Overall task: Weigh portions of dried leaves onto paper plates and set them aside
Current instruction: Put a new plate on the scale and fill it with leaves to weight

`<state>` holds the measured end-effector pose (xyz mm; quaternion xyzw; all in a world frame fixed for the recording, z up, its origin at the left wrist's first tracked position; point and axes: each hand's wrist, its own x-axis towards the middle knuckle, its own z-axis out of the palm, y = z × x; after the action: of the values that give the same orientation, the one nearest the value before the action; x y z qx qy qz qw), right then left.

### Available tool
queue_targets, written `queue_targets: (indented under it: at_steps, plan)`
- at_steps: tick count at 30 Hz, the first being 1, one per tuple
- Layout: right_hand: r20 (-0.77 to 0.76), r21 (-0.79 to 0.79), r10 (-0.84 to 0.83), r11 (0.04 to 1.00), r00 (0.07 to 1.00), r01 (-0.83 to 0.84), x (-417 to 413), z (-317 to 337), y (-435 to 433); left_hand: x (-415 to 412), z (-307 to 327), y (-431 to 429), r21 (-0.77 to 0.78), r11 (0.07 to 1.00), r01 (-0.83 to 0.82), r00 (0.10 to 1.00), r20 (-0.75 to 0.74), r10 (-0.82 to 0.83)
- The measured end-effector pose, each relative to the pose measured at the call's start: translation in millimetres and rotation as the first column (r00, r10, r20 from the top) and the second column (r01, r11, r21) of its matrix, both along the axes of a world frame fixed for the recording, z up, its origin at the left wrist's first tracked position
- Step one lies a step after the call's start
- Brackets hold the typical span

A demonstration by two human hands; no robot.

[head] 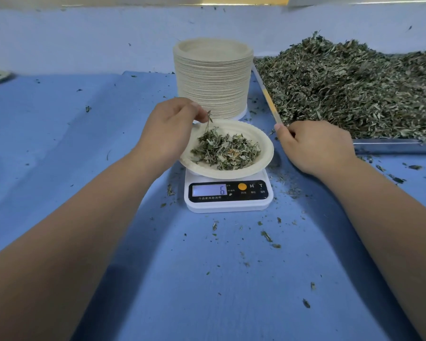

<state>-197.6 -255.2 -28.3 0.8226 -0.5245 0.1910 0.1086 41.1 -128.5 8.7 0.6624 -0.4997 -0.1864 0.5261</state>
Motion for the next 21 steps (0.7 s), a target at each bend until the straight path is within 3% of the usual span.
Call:
queue_targets:
  at_steps: [5, 9, 12, 21]
  plan:
    - [-0.001, 0.002, -0.002, 1.0, 1.0, 0.002, 0.4, 1.8, 1.2, 7.8, -7.1, 4.4, -0.03, 0.997, -0.066, 0.998, 0.01, 0.066]
    - [0.011, 0.025, 0.005, 1.0, 1.0, -0.005, -0.9, 3.9, 3.8, 9.4, -19.1, 12.3, -0.059, 0.992, -0.114, 0.992, -0.063, 0.111]
    - [0.034, 0.035, 0.005, 0.999, 0.999, -0.006, -0.6, 3.6, 3.4, 11.5, -28.6, 15.1, -0.11, 0.976, -0.188, 0.967, -0.197, 0.164]
    - [0.14, 0.008, 0.036, 0.999, 0.989, -0.037, -3.3, 6.5, 3.3, 14.2, -41.8, 9.8, -0.036, 0.985, -0.17, 0.941, -0.302, 0.152]
